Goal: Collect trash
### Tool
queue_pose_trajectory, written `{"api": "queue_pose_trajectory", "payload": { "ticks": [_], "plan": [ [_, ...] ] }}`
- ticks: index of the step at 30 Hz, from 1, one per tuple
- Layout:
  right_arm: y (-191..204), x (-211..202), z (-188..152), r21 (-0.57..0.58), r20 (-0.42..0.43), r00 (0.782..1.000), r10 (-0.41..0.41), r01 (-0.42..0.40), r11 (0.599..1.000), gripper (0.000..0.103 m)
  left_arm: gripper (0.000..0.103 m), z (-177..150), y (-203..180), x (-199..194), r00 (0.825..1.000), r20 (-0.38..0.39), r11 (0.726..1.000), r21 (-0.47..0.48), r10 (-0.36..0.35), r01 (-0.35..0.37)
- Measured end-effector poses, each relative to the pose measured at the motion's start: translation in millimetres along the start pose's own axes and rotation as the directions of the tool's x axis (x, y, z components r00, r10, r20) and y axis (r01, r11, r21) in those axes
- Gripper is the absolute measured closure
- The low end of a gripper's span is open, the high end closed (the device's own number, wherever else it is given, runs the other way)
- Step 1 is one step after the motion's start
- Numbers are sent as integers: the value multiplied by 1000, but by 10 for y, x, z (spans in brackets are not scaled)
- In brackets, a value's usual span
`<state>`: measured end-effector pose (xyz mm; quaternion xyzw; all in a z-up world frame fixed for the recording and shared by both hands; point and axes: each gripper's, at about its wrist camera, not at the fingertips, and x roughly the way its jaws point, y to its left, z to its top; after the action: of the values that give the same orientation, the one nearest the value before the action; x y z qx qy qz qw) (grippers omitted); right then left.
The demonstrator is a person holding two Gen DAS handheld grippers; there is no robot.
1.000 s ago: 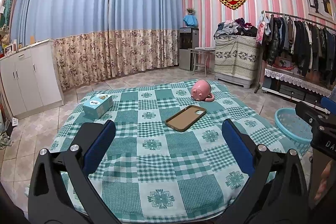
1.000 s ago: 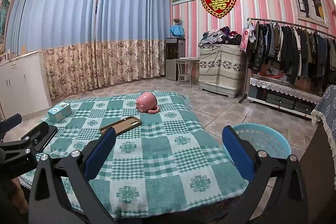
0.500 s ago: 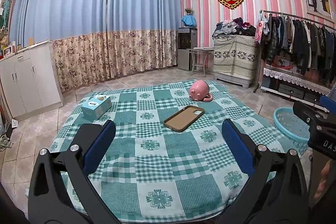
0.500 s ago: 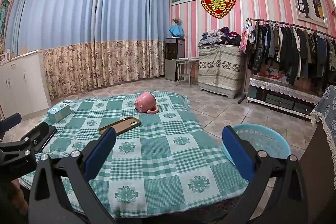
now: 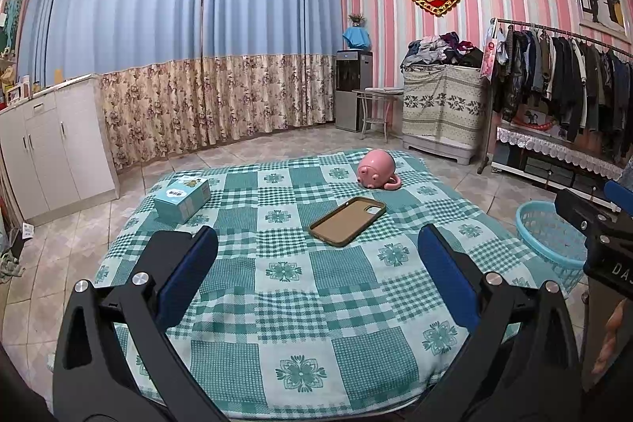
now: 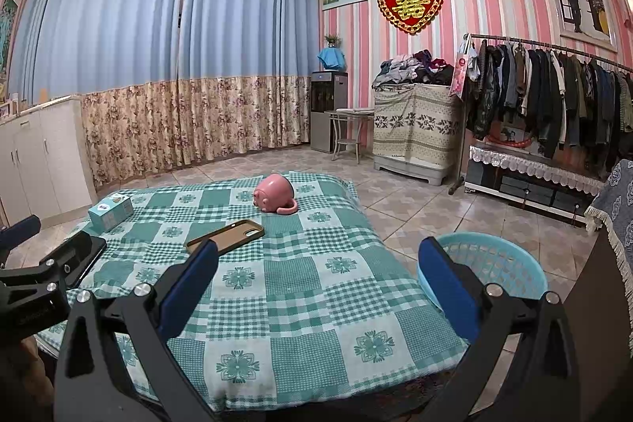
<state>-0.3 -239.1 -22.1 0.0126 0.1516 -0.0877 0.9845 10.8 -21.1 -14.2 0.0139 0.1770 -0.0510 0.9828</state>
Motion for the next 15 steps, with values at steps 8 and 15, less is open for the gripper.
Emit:
{"api": "queue_pose_trajectory", "payload": {
  "ticks": [8, 15],
  "plan": [
    [-18, -6, 9, 1, 0, 1000, -2, 2, 1000, 4, 5, -8, 15, 5, 1000, 1, 1000, -5, -1, 1],
    [-30, -10, 6, 2, 4, 1000, -4, 4, 1000, 4, 5, -10, 19, 9, 1000, -1, 1000, -5, -2, 2]
  ]
}}
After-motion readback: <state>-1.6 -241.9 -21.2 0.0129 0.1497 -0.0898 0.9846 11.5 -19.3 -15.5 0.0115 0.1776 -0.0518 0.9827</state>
